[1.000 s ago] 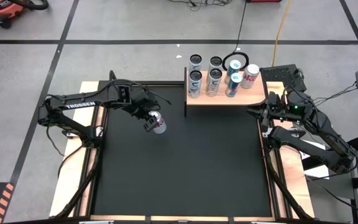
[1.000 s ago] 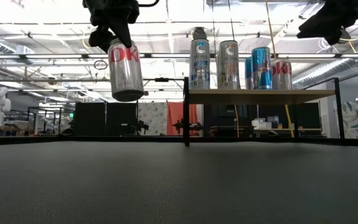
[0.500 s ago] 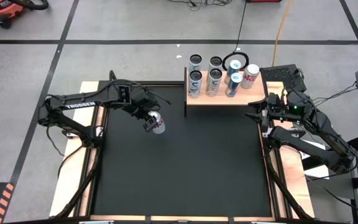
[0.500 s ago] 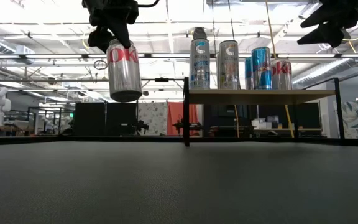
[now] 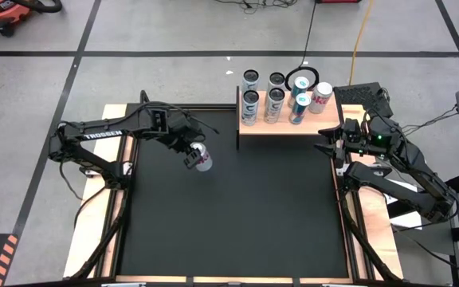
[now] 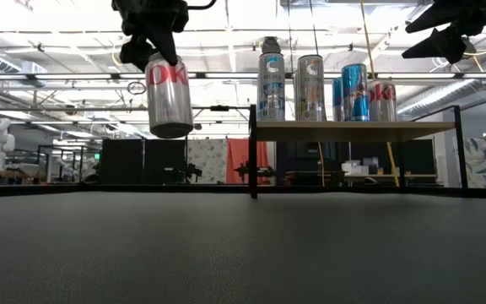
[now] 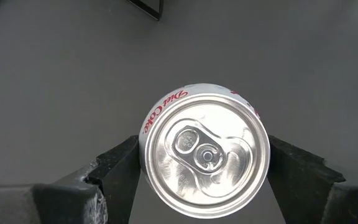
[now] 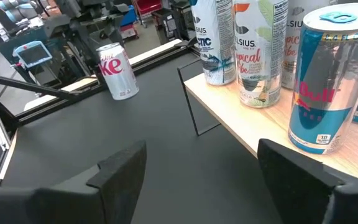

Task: Place canned beverage on shelf
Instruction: Put the red-silver soda can on the shelf aligned with the other red-silver soda can

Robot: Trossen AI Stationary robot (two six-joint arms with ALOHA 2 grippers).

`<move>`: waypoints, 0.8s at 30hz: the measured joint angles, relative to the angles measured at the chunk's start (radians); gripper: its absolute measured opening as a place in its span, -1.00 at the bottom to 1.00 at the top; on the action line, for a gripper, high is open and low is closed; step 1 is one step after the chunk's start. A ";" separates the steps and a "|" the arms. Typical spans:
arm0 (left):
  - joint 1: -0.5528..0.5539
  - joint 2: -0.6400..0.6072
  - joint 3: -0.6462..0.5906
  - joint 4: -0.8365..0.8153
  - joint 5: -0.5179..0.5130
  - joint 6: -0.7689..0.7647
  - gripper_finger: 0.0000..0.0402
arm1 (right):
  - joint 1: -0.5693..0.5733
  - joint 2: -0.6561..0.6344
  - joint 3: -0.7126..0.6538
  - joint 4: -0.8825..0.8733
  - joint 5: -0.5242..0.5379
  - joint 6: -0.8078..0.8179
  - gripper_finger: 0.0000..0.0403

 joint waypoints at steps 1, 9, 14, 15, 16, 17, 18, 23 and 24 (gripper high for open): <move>0.000 0.000 0.000 0.002 -0.001 0.001 0.46 | 0.000 0.000 0.000 0.000 0.000 0.000 0.43; 0.002 0.000 0.000 0.004 -0.003 0.004 0.46 | 0.000 0.000 0.000 0.002 0.004 0.005 0.43; 0.002 0.000 0.000 0.004 -0.003 0.006 0.46 | 0.000 0.000 0.000 0.009 0.004 0.056 0.43; 0.002 0.000 0.000 0.003 -0.003 0.006 0.46 | 0.000 0.000 0.000 0.009 0.005 0.055 0.43; 0.002 0.000 0.000 0.003 -0.003 0.006 0.46 | 0.000 0.000 0.000 0.008 0.005 0.050 0.43; 0.002 0.000 0.000 0.003 -0.003 0.006 0.46 | 0.000 0.000 0.000 0.008 0.005 0.047 0.43; 0.002 0.000 0.000 0.003 -0.003 0.006 0.46 | 0.000 0.000 0.000 0.008 0.005 0.044 0.43; 0.002 0.000 0.000 0.003 -0.004 0.006 0.46 | 0.000 0.000 0.000 0.004 0.044 0.012 0.43; 0.002 0.000 0.000 0.003 -0.004 0.006 0.46 | 0.000 0.000 0.000 0.000 0.056 0.001 0.43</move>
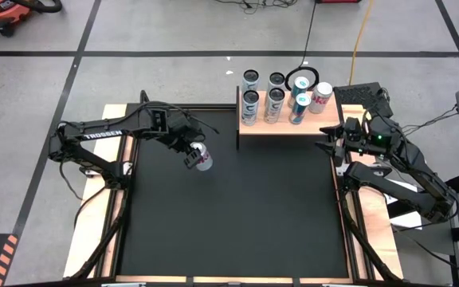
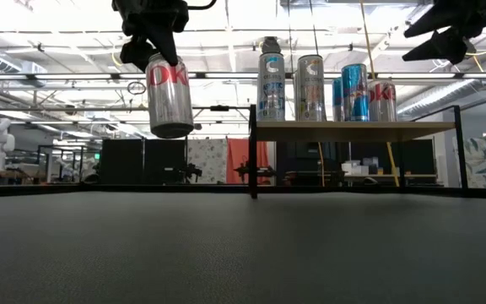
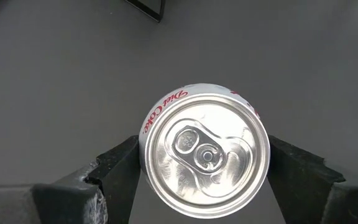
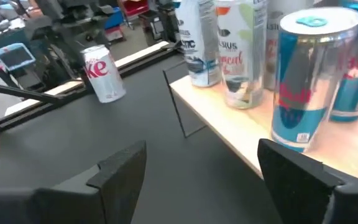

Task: Place canned beverage on shelf
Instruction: Put the red-silver soda can on the shelf aligned with the other red-silver soda can

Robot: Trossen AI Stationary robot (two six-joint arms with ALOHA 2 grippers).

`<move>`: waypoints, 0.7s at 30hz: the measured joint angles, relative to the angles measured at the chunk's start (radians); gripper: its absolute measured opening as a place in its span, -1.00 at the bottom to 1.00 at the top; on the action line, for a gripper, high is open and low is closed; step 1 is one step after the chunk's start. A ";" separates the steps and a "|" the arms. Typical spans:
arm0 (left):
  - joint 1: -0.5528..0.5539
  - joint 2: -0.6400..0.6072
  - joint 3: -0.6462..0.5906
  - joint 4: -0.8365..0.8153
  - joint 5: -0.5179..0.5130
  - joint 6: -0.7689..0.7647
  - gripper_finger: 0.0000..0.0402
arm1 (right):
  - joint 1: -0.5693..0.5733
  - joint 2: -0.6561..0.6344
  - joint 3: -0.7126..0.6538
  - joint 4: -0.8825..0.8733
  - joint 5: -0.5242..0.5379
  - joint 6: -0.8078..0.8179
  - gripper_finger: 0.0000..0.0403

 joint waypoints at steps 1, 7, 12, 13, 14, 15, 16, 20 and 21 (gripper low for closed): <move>0.000 0.000 0.000 0.000 0.000 0.000 0.46 | 0.000 0.000 0.000 -0.006 0.001 -0.001 0.43; 0.000 0.000 0.000 0.000 0.000 0.000 0.46 | 0.000 0.000 0.000 -0.100 0.000 0.153 0.53; 0.000 0.000 0.000 0.002 0.000 0.000 0.46 | 0.000 0.000 0.000 -0.157 -0.004 0.181 0.67; 0.000 0.000 0.000 0.005 0.000 0.000 0.46 | 0.000 0.000 0.000 -0.157 -0.003 0.181 0.69; 0.000 0.000 0.000 0.006 0.000 0.000 0.46 | 0.000 0.000 0.000 -0.157 -0.003 0.181 0.70; 0.000 0.000 0.000 0.007 0.000 0.000 0.46 | 0.000 0.000 0.000 -0.157 -0.003 0.182 0.70; 0.000 0.000 0.000 0.007 0.000 0.000 0.46 | 0.000 0.000 0.000 -0.157 -0.003 0.182 0.70; 0.000 0.000 0.000 0.014 0.000 0.000 0.46 | 0.000 0.000 0.000 -0.156 -0.003 0.182 0.70; 0.000 0.000 0.000 0.019 0.000 0.000 0.46 | 0.000 0.000 0.000 -0.156 -0.003 0.182 0.70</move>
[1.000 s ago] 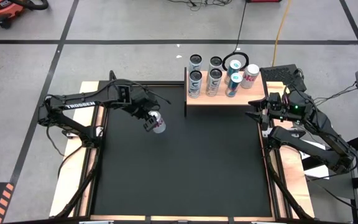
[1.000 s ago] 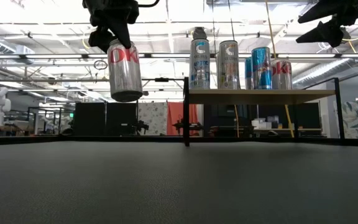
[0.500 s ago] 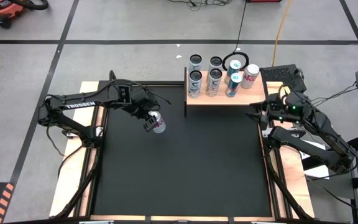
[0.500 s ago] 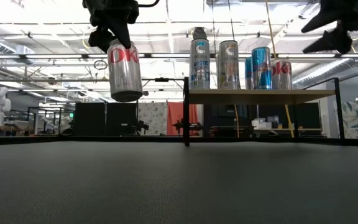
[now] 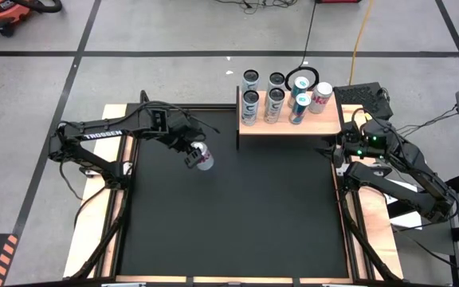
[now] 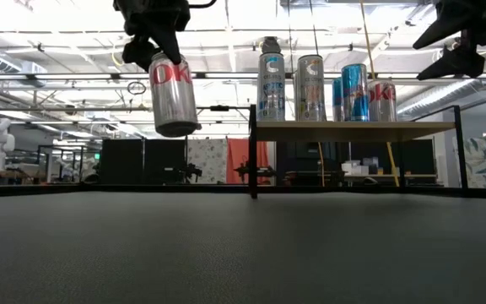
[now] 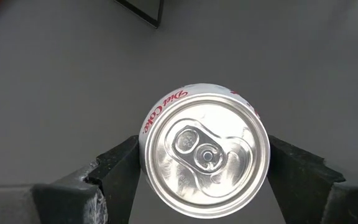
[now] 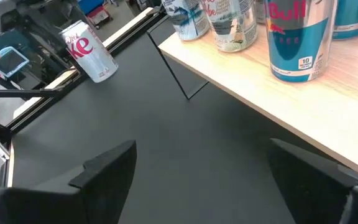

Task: Place canned beverage on shelf
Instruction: Put the red-silver soda can on the shelf aligned with the other red-silver soda can

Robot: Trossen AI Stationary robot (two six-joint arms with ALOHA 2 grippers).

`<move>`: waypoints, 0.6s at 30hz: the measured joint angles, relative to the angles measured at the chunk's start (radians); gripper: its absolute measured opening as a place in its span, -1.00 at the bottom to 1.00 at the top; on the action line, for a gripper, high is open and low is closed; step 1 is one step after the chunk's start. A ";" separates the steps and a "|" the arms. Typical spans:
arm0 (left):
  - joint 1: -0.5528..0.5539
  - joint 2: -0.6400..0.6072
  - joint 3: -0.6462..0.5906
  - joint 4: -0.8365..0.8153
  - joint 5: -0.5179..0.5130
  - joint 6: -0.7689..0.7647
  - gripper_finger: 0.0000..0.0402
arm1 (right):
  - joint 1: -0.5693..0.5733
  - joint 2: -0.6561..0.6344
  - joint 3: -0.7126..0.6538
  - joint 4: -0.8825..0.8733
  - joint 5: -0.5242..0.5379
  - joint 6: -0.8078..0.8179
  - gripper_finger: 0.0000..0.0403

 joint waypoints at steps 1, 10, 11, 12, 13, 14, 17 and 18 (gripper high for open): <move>0.000 0.000 0.000 0.004 0.000 0.000 0.46 | 0.000 0.000 0.000 0.000 0.000 0.000 0.70; 0.000 0.000 0.000 0.044 0.005 -0.008 0.46 | 0.000 0.009 0.000 0.109 0.005 0.002 0.70; 0.000 0.000 0.000 0.062 0.013 -0.008 0.46 | 0.000 0.011 0.000 0.127 0.003 0.003 0.70; 0.000 0.000 0.000 0.080 0.021 -0.008 0.46 | 0.000 0.011 0.000 0.138 0.002 -0.002 0.70; 0.000 0.000 0.000 0.094 0.026 -0.009 0.46 | 0.000 0.011 0.000 0.147 0.002 -0.016 0.70; 0.000 0.000 0.000 0.107 0.032 -0.010 0.46 | 0.000 0.011 0.000 0.162 0.002 -0.037 0.70; 0.000 0.000 0.000 0.131 0.054 -0.011 0.46 | 0.000 0.011 0.000 0.206 -0.007 -0.094 0.70; 0.000 0.000 0.000 0.137 0.057 -0.011 0.46 | 0.000 0.013 0.000 0.222 -0.023 -0.108 0.70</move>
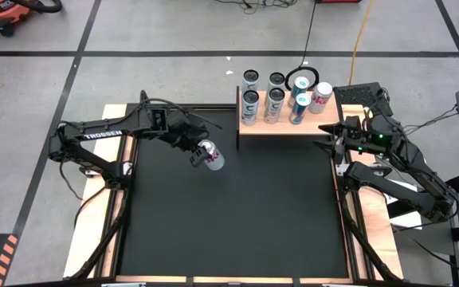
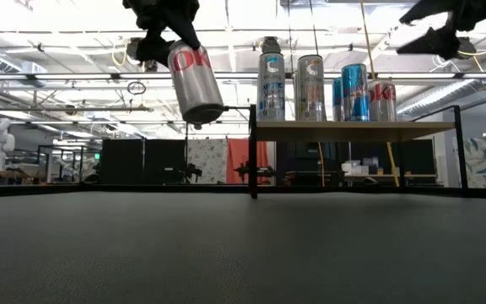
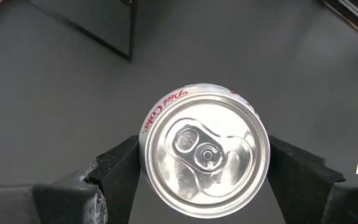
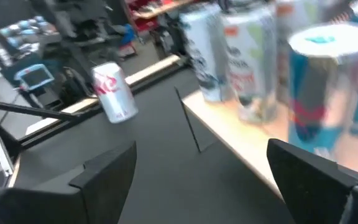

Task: Place canned beverage on shelf
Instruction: Put the red-silver soda can on the shelf aligned with the other red-silver soda can

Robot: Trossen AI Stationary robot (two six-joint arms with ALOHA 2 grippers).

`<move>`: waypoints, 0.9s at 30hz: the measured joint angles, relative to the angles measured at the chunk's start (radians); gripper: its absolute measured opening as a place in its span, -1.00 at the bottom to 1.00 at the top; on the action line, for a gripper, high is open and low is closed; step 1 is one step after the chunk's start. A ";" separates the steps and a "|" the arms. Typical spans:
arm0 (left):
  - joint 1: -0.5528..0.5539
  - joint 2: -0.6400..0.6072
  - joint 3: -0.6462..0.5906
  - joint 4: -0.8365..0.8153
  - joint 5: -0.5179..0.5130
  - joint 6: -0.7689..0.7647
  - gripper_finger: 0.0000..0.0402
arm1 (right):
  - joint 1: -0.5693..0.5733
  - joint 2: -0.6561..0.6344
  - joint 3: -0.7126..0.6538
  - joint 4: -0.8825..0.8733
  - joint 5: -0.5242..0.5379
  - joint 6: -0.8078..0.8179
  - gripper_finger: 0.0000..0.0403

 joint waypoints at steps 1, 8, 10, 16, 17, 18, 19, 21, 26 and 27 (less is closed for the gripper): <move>0.000 0.000 0.000 0.004 0.000 0.000 0.46 | 0.000 0.004 0.000 0.021 -0.016 -0.015 0.70; -0.002 0.000 0.000 0.055 0.000 0.001 0.46 | 0.000 0.047 0.000 0.122 -0.033 -0.050 0.70; -0.005 0.000 0.000 0.081 0.000 0.004 0.46 | 0.000 0.069 0.000 0.128 -0.033 -0.049 0.70; -0.037 0.000 0.000 0.162 -0.002 0.005 0.46 | 0.000 0.141 0.000 0.133 -0.031 -0.027 0.70; -0.043 0.000 0.000 0.169 -0.002 0.006 0.46 | 0.000 0.153 0.000 0.138 -0.031 -0.019 0.70; -0.049 0.000 0.000 0.175 -0.001 0.006 0.46 | 0.000 0.164 0.000 0.142 -0.030 -0.010 0.70; -0.054 0.000 0.000 0.184 -0.001 0.006 0.46 | 0.000 0.173 0.000 0.144 -0.030 0.005 0.70; -0.062 0.000 0.000 0.199 -0.002 0.007 0.46 | 0.000 0.191 0.000 0.144 -0.031 0.051 0.70; -0.068 0.000 0.000 0.203 -0.003 0.033 0.46 | 0.000 0.224 0.000 0.151 -0.030 0.173 0.70; -0.068 0.000 0.000 0.203 -0.003 0.039 0.46 | 0.000 0.232 0.000 0.160 -0.030 0.186 0.70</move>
